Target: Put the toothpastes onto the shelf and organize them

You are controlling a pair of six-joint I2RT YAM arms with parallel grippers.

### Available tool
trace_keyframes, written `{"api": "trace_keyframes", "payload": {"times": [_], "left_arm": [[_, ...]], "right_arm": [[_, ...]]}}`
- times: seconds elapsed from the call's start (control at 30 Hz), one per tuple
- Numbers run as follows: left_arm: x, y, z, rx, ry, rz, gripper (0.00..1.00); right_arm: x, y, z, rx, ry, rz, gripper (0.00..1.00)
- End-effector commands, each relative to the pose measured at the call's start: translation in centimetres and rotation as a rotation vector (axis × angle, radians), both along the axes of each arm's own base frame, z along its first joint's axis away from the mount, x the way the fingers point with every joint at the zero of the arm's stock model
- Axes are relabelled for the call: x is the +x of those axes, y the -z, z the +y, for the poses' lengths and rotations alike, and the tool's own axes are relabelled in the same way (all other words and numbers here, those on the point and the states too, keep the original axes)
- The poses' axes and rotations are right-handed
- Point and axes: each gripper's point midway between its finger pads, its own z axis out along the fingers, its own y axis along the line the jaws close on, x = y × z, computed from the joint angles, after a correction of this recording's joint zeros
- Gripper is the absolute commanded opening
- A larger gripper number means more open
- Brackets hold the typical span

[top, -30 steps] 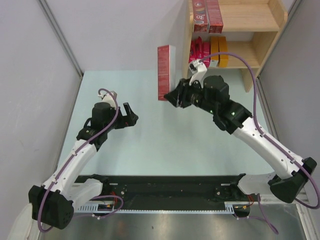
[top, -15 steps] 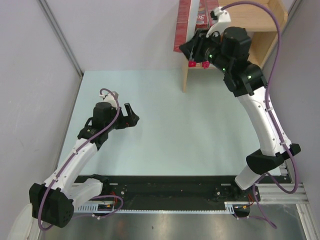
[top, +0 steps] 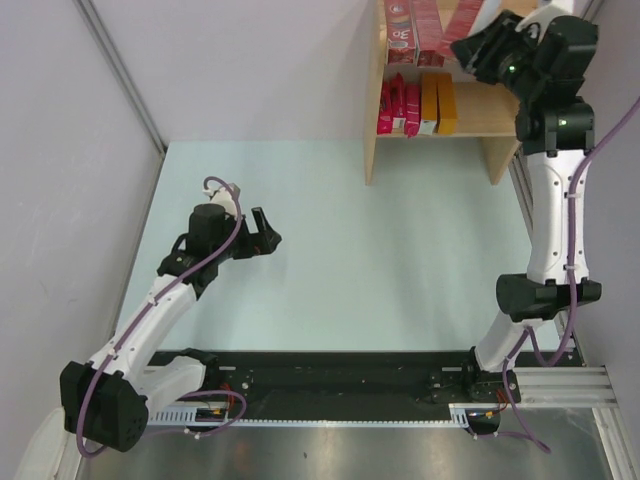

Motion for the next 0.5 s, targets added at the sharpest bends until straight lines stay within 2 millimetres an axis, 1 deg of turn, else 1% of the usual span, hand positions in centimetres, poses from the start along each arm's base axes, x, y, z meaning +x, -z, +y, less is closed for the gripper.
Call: {"api": "trace_keyframes", "payload": {"times": [0.0, 0.03, 0.07, 0.1, 0.13, 0.17, 0.23, 0.4, 0.47], "left_arm": [[0.3, -1.2, -0.9, -0.011, 0.045, -0.041, 1.00], [0.3, -1.1, -1.0, -0.013, 0.049, -0.042, 1.00], [0.3, -1.1, -1.0, -0.015, 0.049, -0.040, 1.00], [0.2, -1.2, -1.1, -0.017, 0.053, -0.039, 1.00], [0.2, -1.0, -1.1, -0.017, 0.056, -0.036, 1.00], [0.1, -0.9, -1.1, -0.016, 0.056, -0.033, 1.00], [0.1, -0.8, -1.2, -0.017, 0.061, -0.033, 1.00], [0.1, -0.7, -1.3, -0.016, 0.062, -0.030, 1.00], [0.0, -0.5, -1.3, -0.016, 0.065, -0.025, 1.00]], "right_arm": [[0.3, -3.4, -3.9, 0.116, -0.017, -0.087, 0.23], [0.6, -3.9, -5.2, 0.127, -0.001, -0.104, 0.23], [1.2, -3.4, -5.6, 0.155, -0.013, -0.086, 0.23], [1.6, -3.4, -6.0, 0.162, -0.015, -0.087, 0.23], [1.4, -4.1, -6.6, 0.165, -0.007, -0.104, 0.23], [2.5, -3.2, -7.0, 0.172, -0.006, -0.083, 0.23], [2.8, -3.3, -7.3, 0.174, 0.000, -0.085, 0.23], [4.7, -1.9, -8.0, 0.184, 0.018, -0.059, 0.24], [5.1, -1.7, -7.8, 0.189, 0.014, -0.060, 0.24]]}}
